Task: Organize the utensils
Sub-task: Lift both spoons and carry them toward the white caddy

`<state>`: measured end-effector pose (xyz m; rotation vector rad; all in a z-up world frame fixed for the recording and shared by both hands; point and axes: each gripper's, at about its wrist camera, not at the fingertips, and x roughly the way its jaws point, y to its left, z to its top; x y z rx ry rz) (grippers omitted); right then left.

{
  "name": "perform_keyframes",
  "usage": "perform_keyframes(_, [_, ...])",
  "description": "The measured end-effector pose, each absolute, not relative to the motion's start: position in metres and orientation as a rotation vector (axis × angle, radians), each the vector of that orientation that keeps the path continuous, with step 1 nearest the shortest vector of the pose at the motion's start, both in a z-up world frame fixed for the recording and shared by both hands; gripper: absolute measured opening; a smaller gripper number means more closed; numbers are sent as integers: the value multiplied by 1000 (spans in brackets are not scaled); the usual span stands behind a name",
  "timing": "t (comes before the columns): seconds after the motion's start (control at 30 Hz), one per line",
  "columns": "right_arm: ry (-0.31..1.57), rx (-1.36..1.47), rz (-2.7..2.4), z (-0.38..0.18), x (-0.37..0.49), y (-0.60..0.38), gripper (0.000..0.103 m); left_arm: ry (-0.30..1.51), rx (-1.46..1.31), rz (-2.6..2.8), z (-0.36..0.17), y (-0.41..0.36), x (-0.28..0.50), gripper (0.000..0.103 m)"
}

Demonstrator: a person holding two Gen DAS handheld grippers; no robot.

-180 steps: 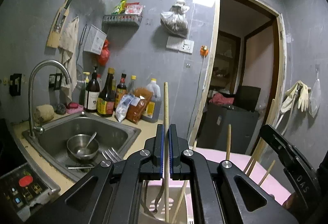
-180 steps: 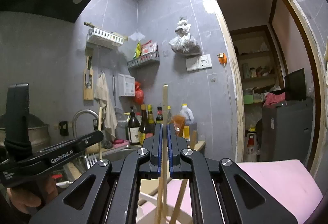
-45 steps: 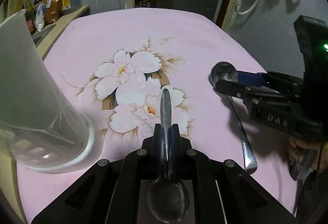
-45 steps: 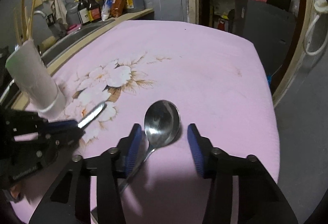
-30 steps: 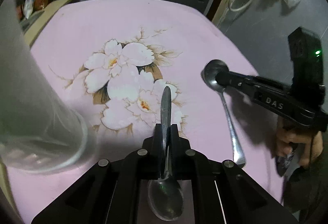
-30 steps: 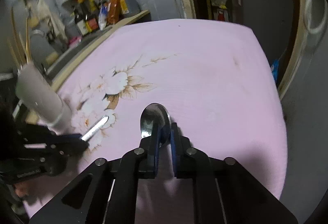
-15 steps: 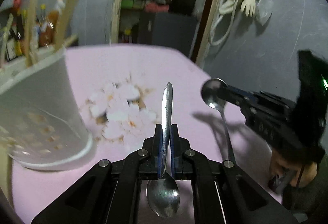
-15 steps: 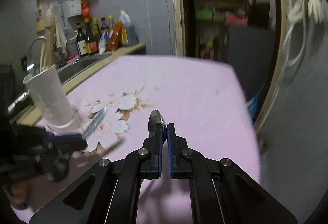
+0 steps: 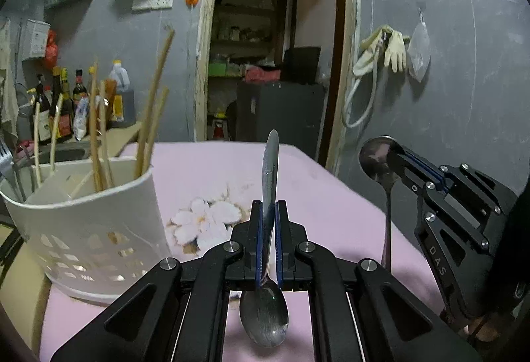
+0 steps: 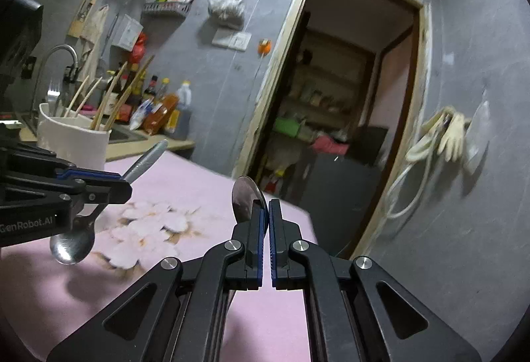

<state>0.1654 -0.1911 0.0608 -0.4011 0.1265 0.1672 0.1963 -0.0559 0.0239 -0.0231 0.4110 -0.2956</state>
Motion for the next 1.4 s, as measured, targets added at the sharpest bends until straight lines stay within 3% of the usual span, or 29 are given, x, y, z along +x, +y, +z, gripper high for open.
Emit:
perform_keyframes(0.2, [31, -388, 118, 79, 160, -183, 1, 312, -41, -262, 41, -46, 191, 0])
perform_keyframes(0.8, [-145, -305, 159, 131, 156, -147, 1, 129, -58, -189, 96, -6, 180, 0])
perform_keyframes(1.4, [-244, -142, 406, 176, 161, -75, 1, 41, -106, 14, 135, 103, 178, 0])
